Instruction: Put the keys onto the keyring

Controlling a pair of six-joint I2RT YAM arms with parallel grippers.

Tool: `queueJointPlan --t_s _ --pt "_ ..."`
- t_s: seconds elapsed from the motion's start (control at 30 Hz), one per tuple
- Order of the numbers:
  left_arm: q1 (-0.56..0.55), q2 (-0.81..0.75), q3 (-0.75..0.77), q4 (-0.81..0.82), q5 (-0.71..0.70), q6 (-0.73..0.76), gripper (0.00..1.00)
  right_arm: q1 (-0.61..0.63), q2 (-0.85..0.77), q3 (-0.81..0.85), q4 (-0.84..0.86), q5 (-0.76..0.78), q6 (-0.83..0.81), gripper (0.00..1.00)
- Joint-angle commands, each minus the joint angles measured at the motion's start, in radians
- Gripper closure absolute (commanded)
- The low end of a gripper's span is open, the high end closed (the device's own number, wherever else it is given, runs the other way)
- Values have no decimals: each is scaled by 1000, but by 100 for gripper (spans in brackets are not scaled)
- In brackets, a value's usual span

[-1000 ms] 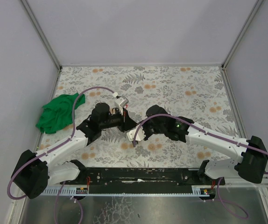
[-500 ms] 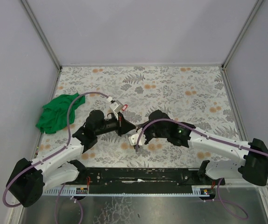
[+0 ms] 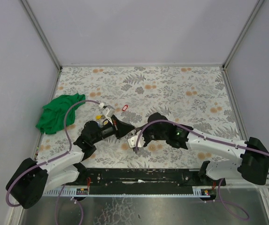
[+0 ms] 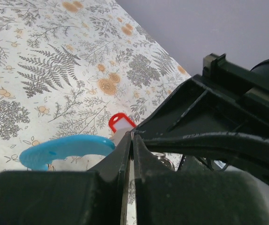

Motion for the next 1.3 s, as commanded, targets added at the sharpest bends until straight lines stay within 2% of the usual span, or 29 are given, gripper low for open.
queueJointPlan --t_s 0.0,0.17,0.27,0.33,0.43,0.53,0.63,0.8,1.03,1.27 --pt "-31 50 -41 424 -144 -57 100 37 29 -36 24 -47 41 100" --pt "-77 115 -88 619 -216 -49 100 38 19 -49 99 -17 54 100" --pt "-77 123 -100 635 -209 -42 100 37 -9 -51 101 58 43 100" --pt "-76 79 -103 553 -208 -11 97 33 -29 -37 71 126 17 100" --pt "-74 -11 -85 357 -194 56 83 27 -57 -3 7 193 -21 100" --pt "-59 -91 -59 193 -151 103 69 28 -76 26 -30 192 -56 100" --pt "-28 -122 -1 45 -40 145 61 27 -79 52 -52 175 -76 100" --pt "-22 -58 77 -53 72 151 59 27 -58 98 -102 158 -85 100" --pt "-16 4 145 -150 97 204 58 28 -52 116 -134 117 -87 100" --pt "34 60 147 -109 196 323 58 27 -47 120 -151 107 -97 100"
